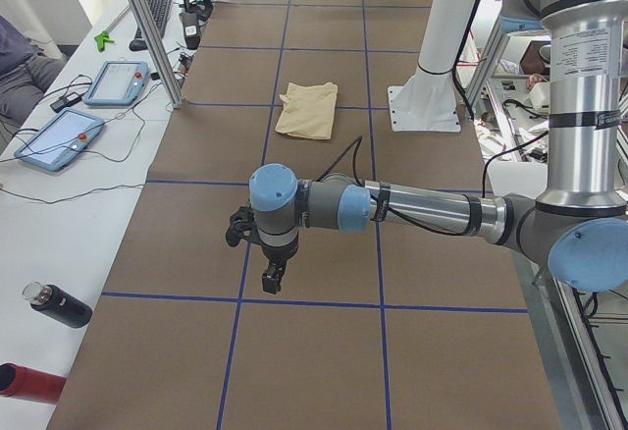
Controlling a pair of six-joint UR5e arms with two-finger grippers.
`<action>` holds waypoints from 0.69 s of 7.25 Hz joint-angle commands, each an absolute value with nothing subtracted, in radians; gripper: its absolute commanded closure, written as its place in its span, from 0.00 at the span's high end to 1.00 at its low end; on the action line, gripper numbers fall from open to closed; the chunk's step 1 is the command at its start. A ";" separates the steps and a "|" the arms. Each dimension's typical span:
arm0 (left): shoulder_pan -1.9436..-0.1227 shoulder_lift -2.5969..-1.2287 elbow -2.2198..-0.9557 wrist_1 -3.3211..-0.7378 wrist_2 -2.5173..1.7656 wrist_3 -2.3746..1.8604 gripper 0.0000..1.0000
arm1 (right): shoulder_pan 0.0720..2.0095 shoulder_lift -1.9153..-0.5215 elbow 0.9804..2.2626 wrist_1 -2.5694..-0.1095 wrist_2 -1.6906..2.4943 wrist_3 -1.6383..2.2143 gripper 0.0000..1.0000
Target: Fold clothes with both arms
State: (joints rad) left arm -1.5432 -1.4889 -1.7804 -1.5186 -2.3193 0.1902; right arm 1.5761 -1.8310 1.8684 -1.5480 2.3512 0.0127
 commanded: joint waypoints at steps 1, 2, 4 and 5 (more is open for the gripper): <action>-1.543 -1.489 -1.782 -1.519 -2.319 0.190 1.00 | 1.577 -1.825 1.868 -1.548 2.355 0.020 1.00; -1.542 -1.489 -1.781 -1.519 -2.321 0.192 1.00 | 1.577 -1.825 1.867 -1.549 2.355 0.020 1.00; -1.542 -1.489 -1.787 -1.519 -2.322 0.192 1.00 | 1.577 -1.827 1.865 -1.549 2.356 0.021 1.00; -1.543 -1.489 -1.795 -1.519 -2.321 0.192 1.00 | 1.577 -1.827 1.865 -1.549 2.356 0.025 1.00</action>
